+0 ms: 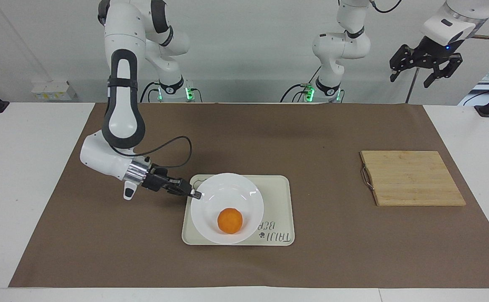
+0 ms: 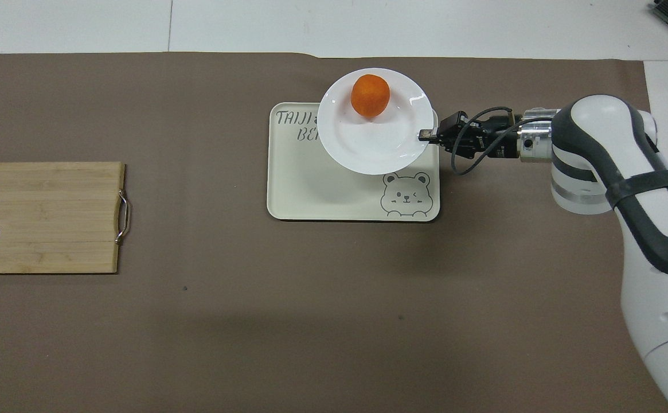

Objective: Place orange and plate with both arms
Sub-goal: 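Lower the plate onto the tray with the right gripper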

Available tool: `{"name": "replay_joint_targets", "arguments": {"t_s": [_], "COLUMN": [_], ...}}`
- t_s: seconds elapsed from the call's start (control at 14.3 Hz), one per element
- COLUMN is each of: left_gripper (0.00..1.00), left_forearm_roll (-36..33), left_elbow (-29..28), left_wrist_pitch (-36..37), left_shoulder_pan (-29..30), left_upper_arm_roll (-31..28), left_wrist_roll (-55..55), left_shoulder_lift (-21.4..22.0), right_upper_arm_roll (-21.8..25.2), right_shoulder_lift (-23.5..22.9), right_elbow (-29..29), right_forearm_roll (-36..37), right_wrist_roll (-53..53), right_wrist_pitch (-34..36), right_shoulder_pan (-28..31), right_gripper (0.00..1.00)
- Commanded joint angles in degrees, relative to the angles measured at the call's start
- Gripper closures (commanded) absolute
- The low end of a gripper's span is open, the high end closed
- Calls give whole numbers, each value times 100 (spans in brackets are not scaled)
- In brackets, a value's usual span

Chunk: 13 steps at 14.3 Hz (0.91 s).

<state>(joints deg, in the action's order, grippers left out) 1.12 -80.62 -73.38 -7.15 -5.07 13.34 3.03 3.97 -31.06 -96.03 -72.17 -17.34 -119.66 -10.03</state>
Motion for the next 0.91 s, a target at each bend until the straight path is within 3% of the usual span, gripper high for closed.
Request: {"name": "replay_joint_targets", "arguments": {"t_s": [0.0, 0.84], "left_gripper": [0, 0], "left_forearm_roll": [-68, -68], "left_elbow": [-147, -147], "left_wrist_pitch": [-28, -28], "left_shoulder_pan": [56, 56], "left_upper_arm_roll": [41, 41], "left_wrist_roll": [63, 63], "left_shoulder_lift": [136, 128], "right_upper_arm_roll": [-37, -37], "right_shoulder_lift": [-67, -23], "right_elbow": [24, -600], "right_forearm_roll": [-61, -26], "right_wrist_roll": [-164, -1095], "right_wrist_pitch": [13, -92], "right_shoulder_pan": [-8, 45], "right_gripper": [100, 100]}}
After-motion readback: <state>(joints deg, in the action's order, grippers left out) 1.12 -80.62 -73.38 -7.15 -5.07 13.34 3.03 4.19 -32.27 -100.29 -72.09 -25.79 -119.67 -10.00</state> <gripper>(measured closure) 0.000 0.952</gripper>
